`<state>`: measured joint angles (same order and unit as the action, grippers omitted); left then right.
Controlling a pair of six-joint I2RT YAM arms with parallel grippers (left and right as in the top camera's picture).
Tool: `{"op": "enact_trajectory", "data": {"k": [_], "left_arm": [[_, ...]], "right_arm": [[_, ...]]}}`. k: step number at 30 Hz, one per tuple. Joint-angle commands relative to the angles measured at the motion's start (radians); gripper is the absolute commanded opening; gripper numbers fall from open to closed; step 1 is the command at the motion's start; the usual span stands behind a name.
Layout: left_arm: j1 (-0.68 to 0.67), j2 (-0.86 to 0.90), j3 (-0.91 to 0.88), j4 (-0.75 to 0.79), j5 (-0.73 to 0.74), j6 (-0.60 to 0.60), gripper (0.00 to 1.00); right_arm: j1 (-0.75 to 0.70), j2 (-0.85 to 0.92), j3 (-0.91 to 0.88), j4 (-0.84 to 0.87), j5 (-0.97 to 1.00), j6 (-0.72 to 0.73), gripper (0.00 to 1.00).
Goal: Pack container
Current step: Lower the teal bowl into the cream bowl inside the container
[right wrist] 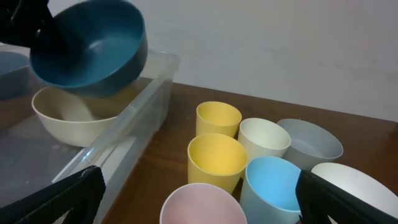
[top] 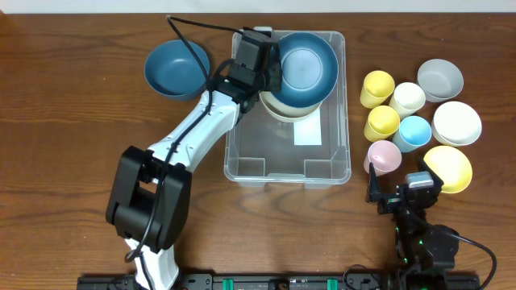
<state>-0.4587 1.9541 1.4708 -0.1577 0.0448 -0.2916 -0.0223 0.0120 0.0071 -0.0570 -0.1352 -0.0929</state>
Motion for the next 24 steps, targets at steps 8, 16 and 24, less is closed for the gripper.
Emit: {"op": "enact_trajectory", "data": {"k": [8,16,24], "left_arm": [[-0.001,0.023,0.022,-0.009,-0.013,0.003,0.37],[0.003,-0.097,0.047,-0.021,-0.013,0.03,0.38],[0.063,-0.265,0.047,-0.119,-0.091,0.04,0.38]], "right_arm": [[-0.01,-0.005,-0.002,-0.003,-0.004,-0.013,0.99],[-0.01,-0.005,-0.002,-0.004,-0.003,-0.013,0.99],[-0.01,-0.005,-0.002,-0.004,-0.003,-0.013,0.99]]}}
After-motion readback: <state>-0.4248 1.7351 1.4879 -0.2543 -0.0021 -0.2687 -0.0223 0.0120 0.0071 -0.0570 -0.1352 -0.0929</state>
